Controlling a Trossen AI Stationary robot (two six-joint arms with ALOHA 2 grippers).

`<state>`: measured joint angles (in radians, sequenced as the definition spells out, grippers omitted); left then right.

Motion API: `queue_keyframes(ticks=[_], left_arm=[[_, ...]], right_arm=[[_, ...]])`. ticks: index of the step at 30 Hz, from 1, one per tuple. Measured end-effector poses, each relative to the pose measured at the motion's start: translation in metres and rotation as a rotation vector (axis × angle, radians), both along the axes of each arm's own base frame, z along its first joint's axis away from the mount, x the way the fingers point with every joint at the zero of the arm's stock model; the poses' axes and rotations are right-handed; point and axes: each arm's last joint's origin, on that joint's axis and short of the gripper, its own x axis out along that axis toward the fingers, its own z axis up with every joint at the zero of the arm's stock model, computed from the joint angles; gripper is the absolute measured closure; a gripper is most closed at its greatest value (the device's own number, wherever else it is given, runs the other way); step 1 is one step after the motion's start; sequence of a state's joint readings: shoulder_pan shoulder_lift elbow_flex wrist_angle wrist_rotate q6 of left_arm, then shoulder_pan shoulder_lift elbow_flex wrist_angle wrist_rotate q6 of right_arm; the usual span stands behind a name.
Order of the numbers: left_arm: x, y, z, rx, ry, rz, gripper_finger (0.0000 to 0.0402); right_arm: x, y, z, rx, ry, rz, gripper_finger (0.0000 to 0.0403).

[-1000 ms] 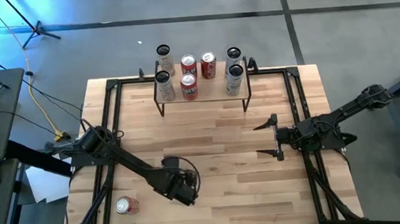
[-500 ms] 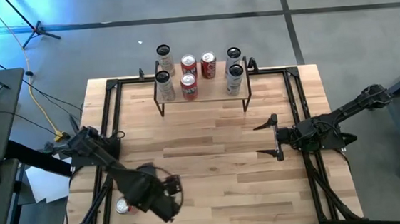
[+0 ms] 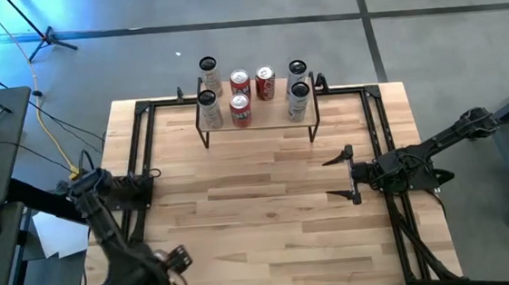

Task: Place canned beverage on shelf
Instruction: Put the red and white soda can on the shelf aligned with the other red and white soda can

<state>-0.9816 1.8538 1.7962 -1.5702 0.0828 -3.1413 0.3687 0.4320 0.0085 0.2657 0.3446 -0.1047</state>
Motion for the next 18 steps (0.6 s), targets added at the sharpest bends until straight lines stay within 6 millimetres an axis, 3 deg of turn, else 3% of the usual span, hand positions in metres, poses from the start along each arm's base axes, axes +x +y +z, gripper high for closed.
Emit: queue_keyframes(ticks=[4,9,18], left_arm=[[-0.012,-0.009,-0.002,-0.019,0.047,-0.038,0.003],[-0.012,-0.009,-0.002,-0.031,0.067,-0.034,0.003],[-0.015,0.006,-0.045,0.153,0.115,-0.026,0.003]], right_arm=[[0.0,0.0,0.0,0.0,0.0,0.0,0.0003],[0.0,0.0,0.0,0.0,0.0,0.0,0.0003],[0.0,0.0,0.0,0.0,0.0,0.0,0.0003]])
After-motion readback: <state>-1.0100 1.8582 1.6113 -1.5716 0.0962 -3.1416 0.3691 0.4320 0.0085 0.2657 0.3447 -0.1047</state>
